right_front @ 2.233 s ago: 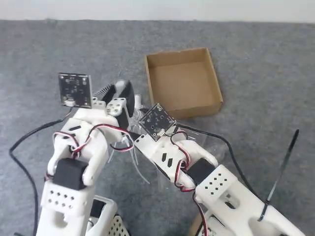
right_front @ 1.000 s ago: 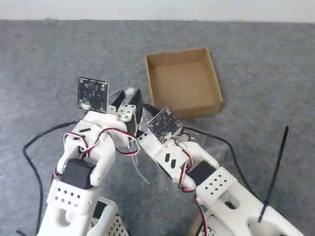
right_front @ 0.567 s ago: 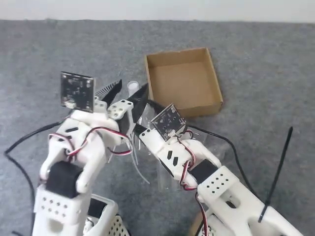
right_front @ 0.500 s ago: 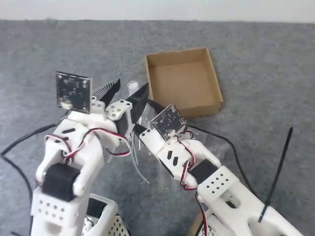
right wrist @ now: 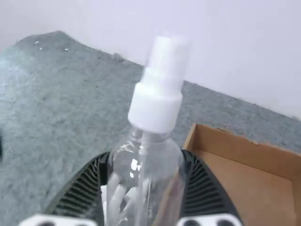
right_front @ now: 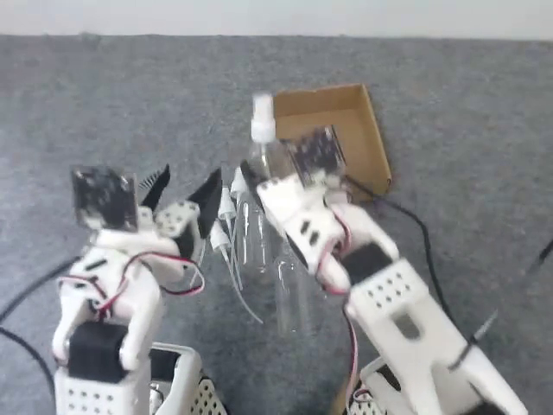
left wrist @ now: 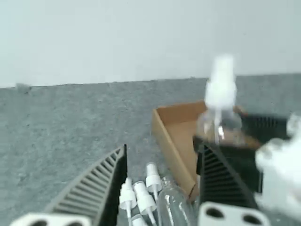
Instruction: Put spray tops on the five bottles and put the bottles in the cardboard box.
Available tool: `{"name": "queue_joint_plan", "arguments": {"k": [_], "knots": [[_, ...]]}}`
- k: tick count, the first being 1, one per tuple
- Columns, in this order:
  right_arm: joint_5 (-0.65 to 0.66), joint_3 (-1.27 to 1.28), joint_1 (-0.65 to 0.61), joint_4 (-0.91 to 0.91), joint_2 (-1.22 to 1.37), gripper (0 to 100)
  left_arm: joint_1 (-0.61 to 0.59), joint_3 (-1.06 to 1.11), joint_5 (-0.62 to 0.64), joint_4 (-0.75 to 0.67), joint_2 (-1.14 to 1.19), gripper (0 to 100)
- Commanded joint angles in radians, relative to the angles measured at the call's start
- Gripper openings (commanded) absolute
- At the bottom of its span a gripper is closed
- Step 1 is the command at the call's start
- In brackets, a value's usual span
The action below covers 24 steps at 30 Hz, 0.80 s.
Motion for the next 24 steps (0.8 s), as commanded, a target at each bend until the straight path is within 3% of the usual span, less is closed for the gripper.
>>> {"name": "queue_joint_plan", "arguments": {"k": [1, 8, 15, 24], "knots": [[-0.015, -0.285, 0.008, 0.077, 0.165, 0.6, 0.023, 0.17, -0.068, -0.094, -0.018, 23], [-0.017, -0.572, -0.025, 0.274, 0.341, 0.6, 0.147, 0.243, -0.074, -0.167, 0.008, 34], [-0.012, -0.575, -0.068, 0.456, 0.225, 0.6, 0.069, 0.26, -0.097, -0.344, 0.167, 33], [-0.008, -0.489, 0.019, 0.412, 0.143, 0.6, 0.061, 0.266, -0.104, -0.399, 0.252, 33]]}}
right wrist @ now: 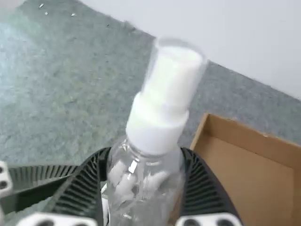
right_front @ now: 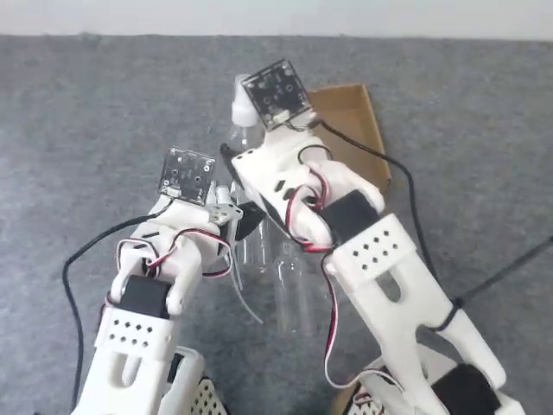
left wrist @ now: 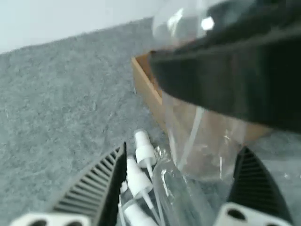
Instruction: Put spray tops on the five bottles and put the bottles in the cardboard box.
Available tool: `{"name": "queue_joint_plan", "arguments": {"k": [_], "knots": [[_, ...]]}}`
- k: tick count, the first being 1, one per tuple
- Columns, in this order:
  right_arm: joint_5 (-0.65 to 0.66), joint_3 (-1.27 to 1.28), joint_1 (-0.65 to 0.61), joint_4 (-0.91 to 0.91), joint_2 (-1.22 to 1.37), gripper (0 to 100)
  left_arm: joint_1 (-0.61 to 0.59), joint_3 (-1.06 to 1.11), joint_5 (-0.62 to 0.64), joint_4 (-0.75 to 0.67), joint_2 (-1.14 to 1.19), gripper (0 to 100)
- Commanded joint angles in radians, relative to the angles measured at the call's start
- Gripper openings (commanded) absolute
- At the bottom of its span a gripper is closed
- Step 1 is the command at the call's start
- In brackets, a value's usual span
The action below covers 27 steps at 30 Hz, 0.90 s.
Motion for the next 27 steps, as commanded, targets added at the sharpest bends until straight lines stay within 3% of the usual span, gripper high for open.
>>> {"name": "queue_joint_plan", "arguments": {"k": [1, 7, 12, 19, 27], "knots": [[0.011, -0.005, 0.077, -0.094, -0.035, 0.6, -0.011, -0.001, -0.005, -0.021, -0.017, 33], [0.084, -0.046, 0.189, -0.309, 0.166, 0.6, -0.014, 0.058, -0.011, -0.029, -0.057, 31], [0.078, -0.097, 0.232, -0.467, 0.318, 0.6, -0.017, 0.01, -0.003, -0.038, 0.049, 29], [0.08, -0.199, 0.236, -0.76, 0.578, 0.6, -0.172, -0.053, 0.066, -0.043, 0.157, 28], [0.077, -0.373, 0.254, -0.796, 0.863, 0.6, -0.209, -0.015, 0.08, -0.04, 0.054, 28]]}}
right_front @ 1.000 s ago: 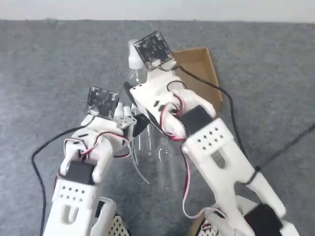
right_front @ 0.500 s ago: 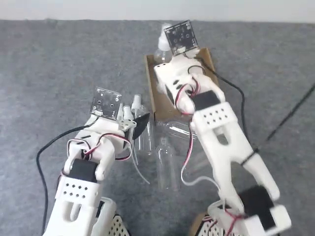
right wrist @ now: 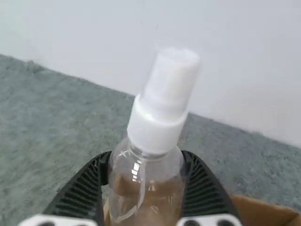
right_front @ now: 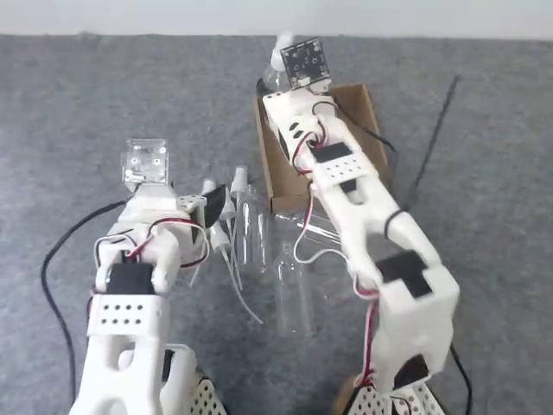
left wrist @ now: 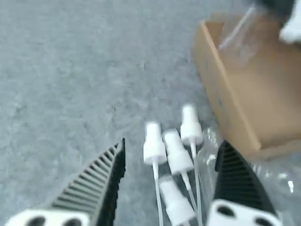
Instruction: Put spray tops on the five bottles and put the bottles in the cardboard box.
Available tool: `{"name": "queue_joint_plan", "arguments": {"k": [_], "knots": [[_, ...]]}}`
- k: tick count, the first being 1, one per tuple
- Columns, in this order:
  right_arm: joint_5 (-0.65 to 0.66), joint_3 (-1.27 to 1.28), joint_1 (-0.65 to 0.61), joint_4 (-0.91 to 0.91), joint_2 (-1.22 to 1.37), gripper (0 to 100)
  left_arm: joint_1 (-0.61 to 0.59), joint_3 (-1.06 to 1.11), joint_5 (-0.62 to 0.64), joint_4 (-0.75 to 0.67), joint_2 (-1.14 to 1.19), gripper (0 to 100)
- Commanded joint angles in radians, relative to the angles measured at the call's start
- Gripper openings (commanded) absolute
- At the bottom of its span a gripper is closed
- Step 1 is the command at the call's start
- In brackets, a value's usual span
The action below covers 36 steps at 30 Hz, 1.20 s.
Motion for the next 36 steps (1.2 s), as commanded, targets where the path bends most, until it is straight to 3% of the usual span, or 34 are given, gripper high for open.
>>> {"name": "queue_joint_plan", "arguments": {"k": [1, 24, 31, 36], "knots": [[0.009, -0.114, 0.031, -0.028, 0.039, 0.6, -0.002, -0.016, 0.012, -0.023, -0.074, 28], [-0.038, -0.112, 0.035, -0.131, 0.168, 1.3, 0.0, -0.004, 0.011, -0.023, -0.097, 28], [-0.038, -0.112, 0.03, -0.088, 0.168, 18.8, 0.0, -0.002, 0.011, -0.025, -0.097, 28], [-0.038, -0.112, 0.03, -0.081, 0.166, 21.0, 0.0, -0.002, 0.011, -0.025, -0.097, 28]]}}
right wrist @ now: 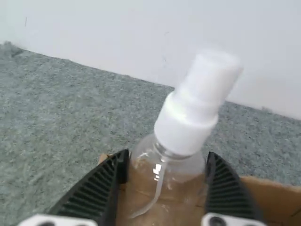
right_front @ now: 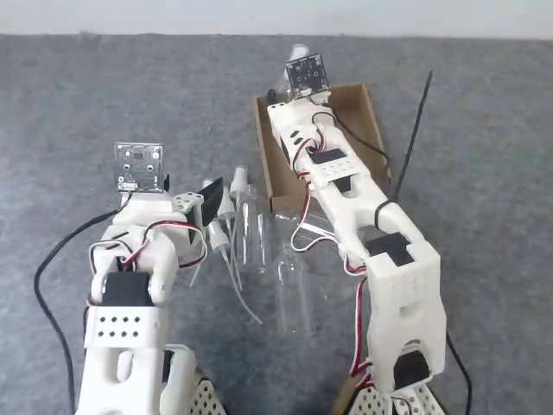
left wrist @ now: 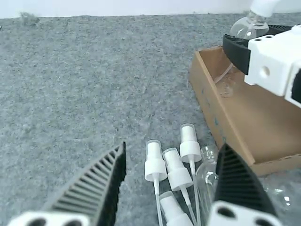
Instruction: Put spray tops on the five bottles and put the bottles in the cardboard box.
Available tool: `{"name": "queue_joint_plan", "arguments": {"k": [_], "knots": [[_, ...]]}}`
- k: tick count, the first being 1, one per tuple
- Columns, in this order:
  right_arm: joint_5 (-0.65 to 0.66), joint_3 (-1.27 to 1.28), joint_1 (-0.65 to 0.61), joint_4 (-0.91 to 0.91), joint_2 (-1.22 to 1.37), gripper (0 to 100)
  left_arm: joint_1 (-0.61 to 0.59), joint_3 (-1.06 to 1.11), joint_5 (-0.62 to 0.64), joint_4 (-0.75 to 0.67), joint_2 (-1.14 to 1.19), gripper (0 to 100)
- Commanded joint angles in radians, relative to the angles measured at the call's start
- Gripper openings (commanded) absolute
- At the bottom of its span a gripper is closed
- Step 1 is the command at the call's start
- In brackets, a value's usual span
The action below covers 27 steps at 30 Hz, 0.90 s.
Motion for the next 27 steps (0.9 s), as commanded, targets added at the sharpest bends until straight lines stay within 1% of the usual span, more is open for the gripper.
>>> {"name": "queue_joint_plan", "arguments": {"k": [1, 20, 24, 27], "knots": [[-0.008, -0.046, 0.007, 0.01, -0.018, 21.0, -0.002, -0.007, 0.011, -0.025, -0.026, 28], [-0.005, -0.051, -0.019, 0.016, -0.025, 21.4, -0.002, -0.007, 0.009, -0.025, -0.026, 28], [0.048, -0.051, -0.018, 0.016, -0.025, 21.4, -0.002, -0.007, 0.009, -0.025, -0.026, 28], [0.051, -0.051, -0.021, 0.016, -0.025, 21.4, -0.002, -0.007, 0.009, -0.025, -0.026, 28]]}}
